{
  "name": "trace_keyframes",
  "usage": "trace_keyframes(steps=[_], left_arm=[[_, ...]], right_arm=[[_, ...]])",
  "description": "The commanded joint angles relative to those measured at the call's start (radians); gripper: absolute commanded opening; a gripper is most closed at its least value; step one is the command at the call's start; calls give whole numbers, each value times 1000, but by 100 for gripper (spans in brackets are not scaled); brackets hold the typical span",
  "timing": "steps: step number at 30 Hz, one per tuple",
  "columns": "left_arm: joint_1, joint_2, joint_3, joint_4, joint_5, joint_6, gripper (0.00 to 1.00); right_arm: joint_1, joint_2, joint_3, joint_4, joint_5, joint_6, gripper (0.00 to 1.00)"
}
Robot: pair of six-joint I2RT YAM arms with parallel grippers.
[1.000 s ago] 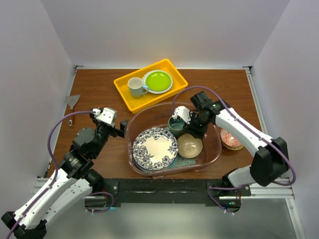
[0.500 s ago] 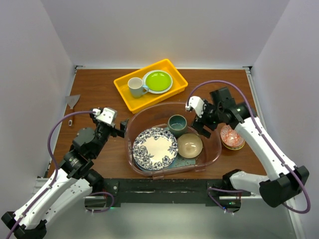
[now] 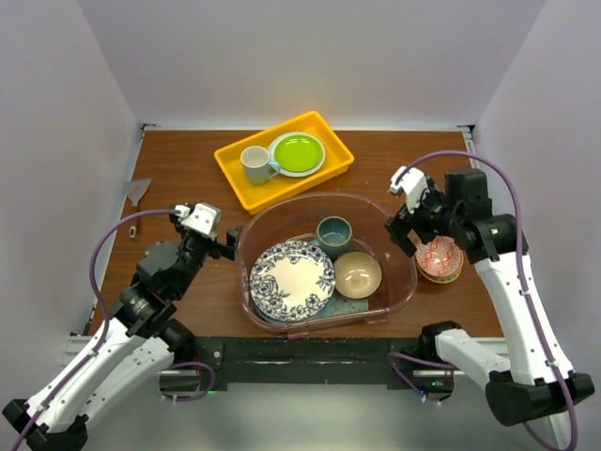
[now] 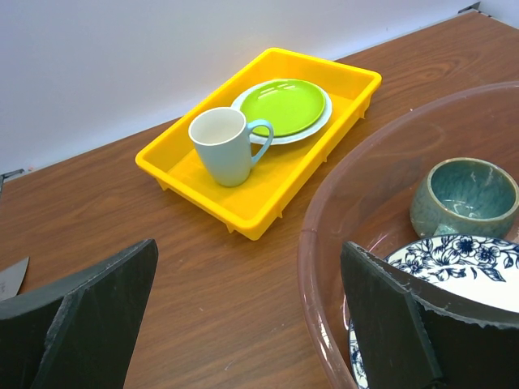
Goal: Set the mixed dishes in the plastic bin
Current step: Place the bowl in the plastic bin, then pick up the bowl from the center of the board.
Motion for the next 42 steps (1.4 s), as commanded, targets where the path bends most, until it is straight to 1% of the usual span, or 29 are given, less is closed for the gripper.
trace_keyframes(steps=[1, 7, 13, 15, 17, 24, 42], left_arm=[[8, -9, -3, 46, 13, 15, 100], [8, -8, 0, 48, 14, 14, 100], [8, -12, 0, 45, 17, 12, 100], [8, -19, -3, 48, 17, 12, 100], [8, -23, -5, 48, 17, 14, 100], [6, -26, -5, 48, 22, 12, 100], [8, -28, -3, 48, 37, 7, 100]], right_arm=[[-63, -37, -9, 75, -7, 72, 99], [-131, -60, -12, 104, 58, 106, 99], [-211, -33, 1, 81, 63, 86, 99], [-269, -21, 5, 73, 50, 75, 99], [-301, -11, 8, 67, 37, 57, 99], [-467, 44, 33, 30, -66, -3, 99], [-714, 179, 63, -100, -157, -224, 99]])
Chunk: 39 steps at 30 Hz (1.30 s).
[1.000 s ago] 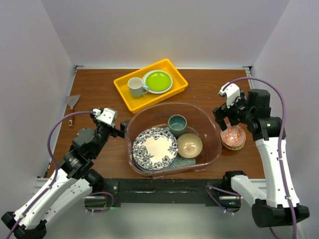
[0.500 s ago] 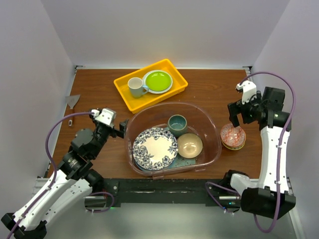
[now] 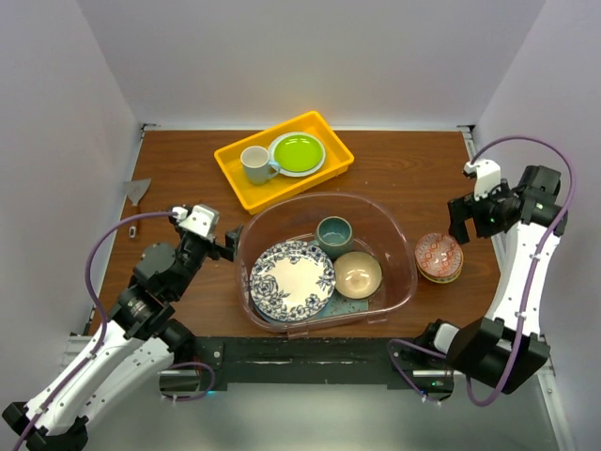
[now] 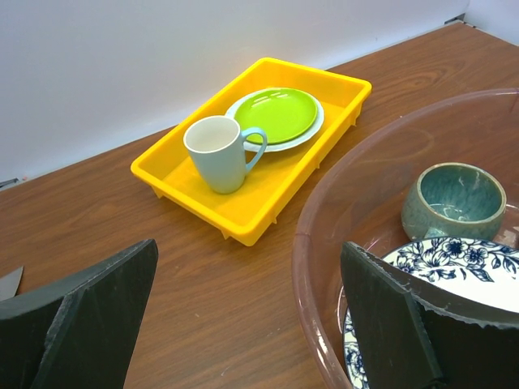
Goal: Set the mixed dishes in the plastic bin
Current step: Pick up the bowl from the center of the board.
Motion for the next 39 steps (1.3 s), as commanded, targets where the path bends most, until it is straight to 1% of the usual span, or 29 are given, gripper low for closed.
trace_keyframes(steps=[1, 5, 12, 39], left_arm=[[8, -8, -3, 47, 16, 7, 100], [8, -6, -3, 47, 19, 7, 100], [8, -8, -3, 45, 22, 7, 100], [8, 0, 3, 41, 36, -2, 100]], right_arm=[[-55, 21, 39, -51, -52, -96, 99], [-112, 42, 43, -75, -72, -134, 99], [-164, 87, 40, -106, -99, -188, 99], [-202, 147, 25, -172, -98, -299, 99]])
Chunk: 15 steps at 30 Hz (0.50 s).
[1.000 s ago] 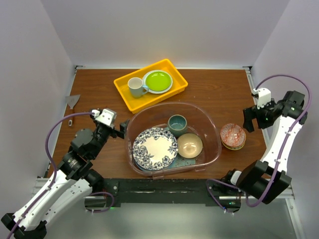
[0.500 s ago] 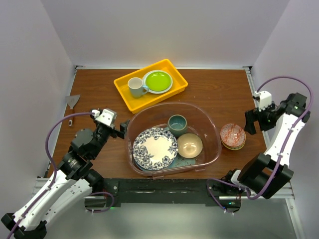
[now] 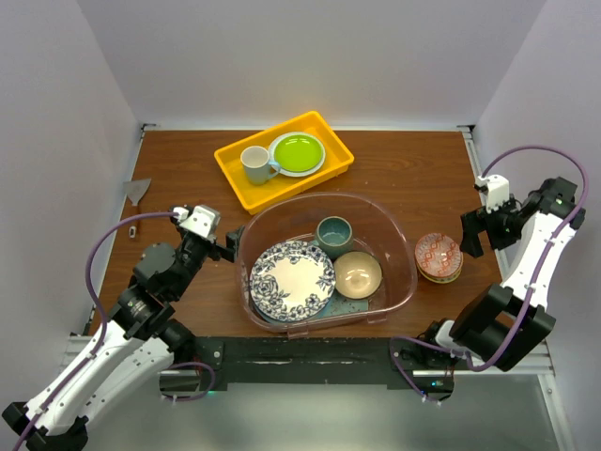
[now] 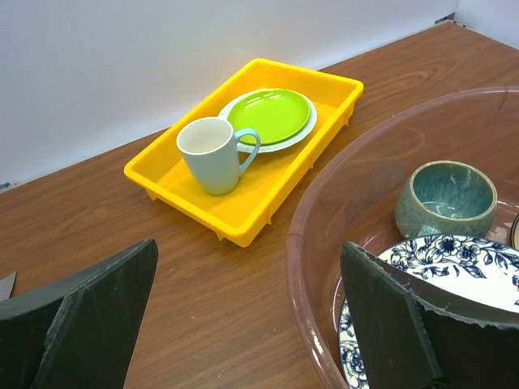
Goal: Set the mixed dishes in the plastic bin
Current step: Pick up the bowl from the center of the board.
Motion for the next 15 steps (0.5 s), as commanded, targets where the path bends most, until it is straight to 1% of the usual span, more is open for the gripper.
trace_keyframes(steps=[1, 7, 15], left_arm=[[9, 1, 3, 39, 16, -4, 100], [8, -2, 9, 35, 36, -9, 100], [9, -19, 8, 35, 60, -15, 100]], right_arm=[[-8, 6, 20, -34, -27, -49, 99], [-8, 22, 18, -40, -9, -67, 99], [1, 111, -11, 7, -21, 2, 97]])
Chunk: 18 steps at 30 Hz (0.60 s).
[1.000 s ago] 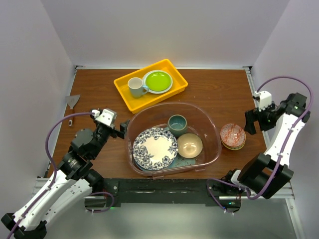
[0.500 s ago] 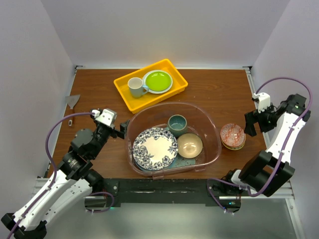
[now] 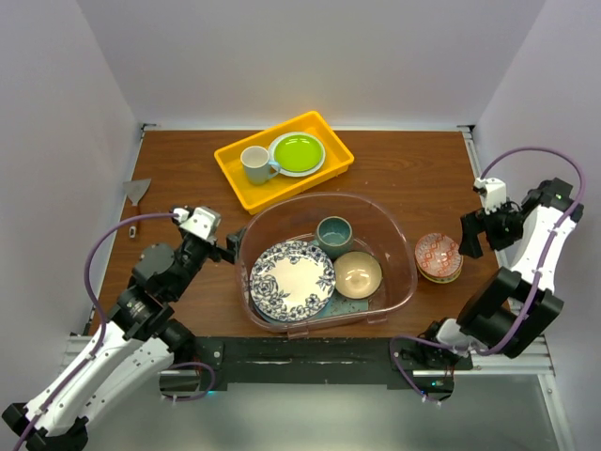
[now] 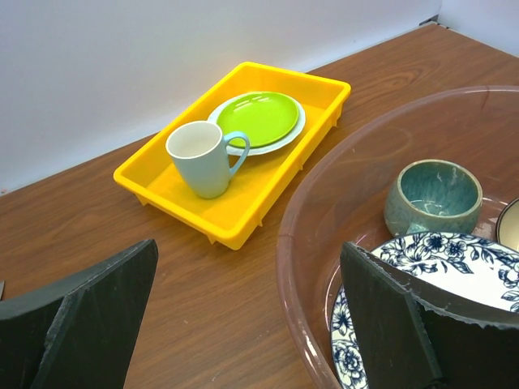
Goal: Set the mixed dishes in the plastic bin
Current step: Pick up the bowl from the center of the board.
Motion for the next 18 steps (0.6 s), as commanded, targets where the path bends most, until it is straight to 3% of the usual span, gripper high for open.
trace_keyframes(steps=[1, 11, 18], left_arm=[[9, -15, 6, 37, 26, -15, 100], [11, -24, 4, 39, 21, -15, 100], [12, -18, -2, 43, 10, -15, 100]], right_arm=[[9, 40, -19, 63, -20, 56, 96], [156, 55, -73, 275, 73, 159, 91], [288, 32, -61, 293, 79, 68, 89]])
